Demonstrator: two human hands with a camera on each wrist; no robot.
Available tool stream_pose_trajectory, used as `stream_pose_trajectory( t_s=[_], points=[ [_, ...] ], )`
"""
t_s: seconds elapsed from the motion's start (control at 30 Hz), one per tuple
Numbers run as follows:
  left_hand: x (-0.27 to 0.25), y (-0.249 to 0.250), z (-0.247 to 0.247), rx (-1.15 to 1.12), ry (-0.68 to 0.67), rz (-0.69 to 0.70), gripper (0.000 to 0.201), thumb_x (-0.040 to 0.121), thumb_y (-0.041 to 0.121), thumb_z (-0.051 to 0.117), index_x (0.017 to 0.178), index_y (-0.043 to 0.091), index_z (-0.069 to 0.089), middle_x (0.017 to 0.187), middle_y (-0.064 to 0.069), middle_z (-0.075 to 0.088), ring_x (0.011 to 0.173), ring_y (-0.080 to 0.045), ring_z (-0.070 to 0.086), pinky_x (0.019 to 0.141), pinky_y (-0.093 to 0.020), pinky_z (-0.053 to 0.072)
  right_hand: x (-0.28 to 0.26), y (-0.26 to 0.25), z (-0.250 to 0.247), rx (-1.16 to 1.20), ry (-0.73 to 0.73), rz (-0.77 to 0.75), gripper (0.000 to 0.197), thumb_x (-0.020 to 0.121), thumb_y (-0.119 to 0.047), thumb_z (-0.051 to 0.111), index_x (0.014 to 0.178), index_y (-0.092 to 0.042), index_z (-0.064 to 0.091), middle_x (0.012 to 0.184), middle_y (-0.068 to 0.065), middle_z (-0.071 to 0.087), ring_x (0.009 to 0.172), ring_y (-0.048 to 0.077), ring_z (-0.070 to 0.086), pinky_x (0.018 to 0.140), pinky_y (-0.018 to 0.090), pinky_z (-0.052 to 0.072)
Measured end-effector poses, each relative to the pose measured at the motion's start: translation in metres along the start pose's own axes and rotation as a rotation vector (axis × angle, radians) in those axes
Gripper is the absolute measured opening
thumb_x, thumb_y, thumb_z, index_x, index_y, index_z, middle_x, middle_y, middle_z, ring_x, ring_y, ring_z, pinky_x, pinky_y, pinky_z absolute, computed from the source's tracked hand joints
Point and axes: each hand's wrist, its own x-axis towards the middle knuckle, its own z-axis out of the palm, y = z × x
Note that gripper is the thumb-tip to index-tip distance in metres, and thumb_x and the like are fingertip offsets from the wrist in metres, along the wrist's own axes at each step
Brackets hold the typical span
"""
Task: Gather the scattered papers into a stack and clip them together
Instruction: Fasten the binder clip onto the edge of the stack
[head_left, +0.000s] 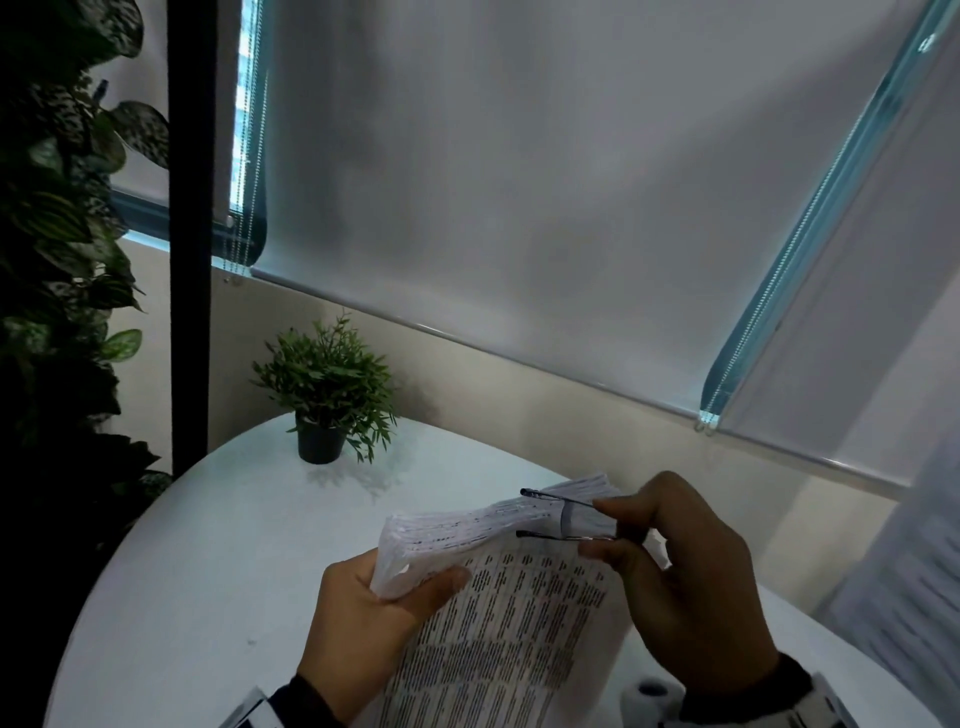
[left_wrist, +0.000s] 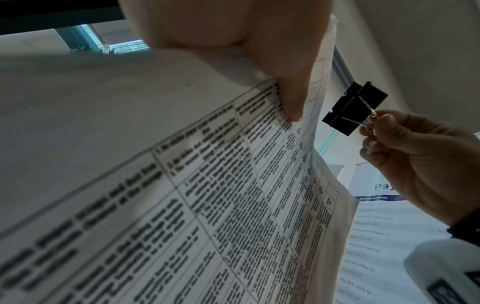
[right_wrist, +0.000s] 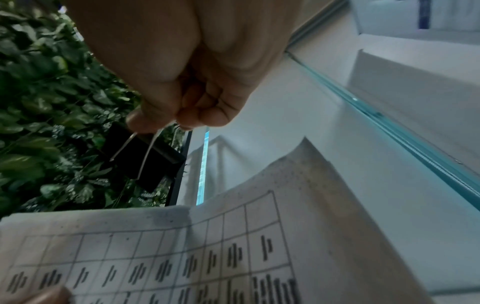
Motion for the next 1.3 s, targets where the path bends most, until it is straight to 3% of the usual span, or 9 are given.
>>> stream_pose_trajectory(
  t_s=[0.2,0.33,0.43,0.53,0.73,0.83,0.9,1.1,1.3],
  points=[
    [0.001,-0.004,-0.002,-0.021,-0.013,-0.017,0.019,0.062,0.0,0.081,0.07,0.017,0.079,0.075,-0.003,0.076,0.065,-0.01,0.071,0.056,-0.015,0.051,0.01,0.016,0.005,0.084,-0.088,-0.061,0.018,0.085,-0.046,0.057,0.088,-0.029,0.055,0.076,-0.012,0.048,0.07,-0.001,0.051,0.064,0.004,0.038],
    [0.001,-0.006,-0.004,-0.037,-0.03,-0.027,0.023,0.061,0.005,0.082,0.077,0.021,0.08,0.08,-0.007,0.077,0.077,-0.023,0.073,0.068,-0.027,0.058,0.014,0.026,0.009,0.108,-0.113,-0.07,0.011,0.077,-0.029,0.063,0.086,-0.029,0.056,0.075,-0.012,0.05,0.07,-0.003,0.051,0.064,0.003,0.037],
    [0.001,-0.006,-0.004,-0.031,-0.033,-0.027,0.025,0.061,0.007,0.082,0.079,0.023,0.08,0.082,-0.008,0.077,0.08,-0.028,0.073,0.076,-0.039,0.058,0.021,0.028,0.01,0.124,-0.161,-0.1,0.014,0.081,-0.037,0.063,0.087,-0.026,0.057,0.076,-0.012,0.05,0.07,-0.003,0.052,0.065,0.003,0.037],
    [0.002,-0.008,-0.004,-0.016,-0.028,-0.025,0.024,0.061,0.008,0.083,0.078,0.025,0.079,0.081,-0.007,0.077,0.08,-0.027,0.073,0.076,-0.04,0.057,0.031,0.03,0.01,0.142,-0.243,-0.095,0.025,0.082,-0.044,0.061,0.084,-0.019,0.063,0.077,-0.014,0.051,0.07,-0.001,0.053,0.063,0.005,0.039],
    [0.002,-0.011,-0.006,-0.01,-0.029,-0.003,0.04,0.046,0.044,0.089,0.078,0.022,0.08,0.079,-0.004,0.077,0.075,-0.02,0.073,0.069,-0.03,0.058,0.051,0.034,0.007,0.19,-0.33,-0.06,0.011,0.073,-0.037,0.067,0.079,-0.033,0.059,0.077,-0.012,0.057,0.071,0.002,0.058,0.062,0.012,0.045],
    [0.004,-0.011,-0.007,0.004,-0.032,-0.004,0.018,0.06,0.019,0.086,0.076,0.024,0.08,0.078,-0.003,0.077,0.074,-0.019,0.073,0.065,-0.026,0.058,0.055,0.034,0.007,0.202,-0.347,-0.07,0.013,0.073,-0.036,0.066,0.079,-0.041,0.056,0.077,-0.012,0.058,0.072,0.005,0.06,0.062,0.019,0.048],
    [0.005,-0.012,-0.008,0.025,-0.048,-0.002,0.021,0.062,0.008,0.083,0.075,0.024,0.08,0.078,-0.003,0.077,0.073,-0.018,0.073,0.063,-0.023,0.056,0.055,0.034,0.007,0.209,-0.345,-0.073,0.011,0.073,-0.036,0.067,0.077,-0.035,0.057,0.076,-0.016,0.057,0.071,0.001,0.058,0.063,0.015,0.046],
    [0.006,-0.014,-0.008,0.024,-0.055,0.002,0.021,0.059,0.013,0.083,0.077,0.025,0.08,0.079,-0.002,0.077,0.076,-0.019,0.073,0.07,-0.029,0.057,0.044,0.027,0.006,0.157,-0.278,-0.132,0.027,0.084,-0.055,0.054,0.082,-0.028,0.058,0.076,-0.014,0.052,0.067,-0.001,0.053,0.061,0.008,0.039],
    [0.006,-0.015,-0.005,0.027,-0.042,0.016,0.021,0.062,0.012,0.083,0.078,0.025,0.08,0.081,-0.002,0.077,0.078,-0.021,0.073,0.073,-0.032,0.059,0.048,0.0,0.0,-0.296,-0.418,-0.357,0.011,0.079,-0.035,0.055,0.084,-0.027,0.048,0.075,-0.013,0.048,0.058,0.004,0.045,0.044,0.017,0.041]
  ],
)
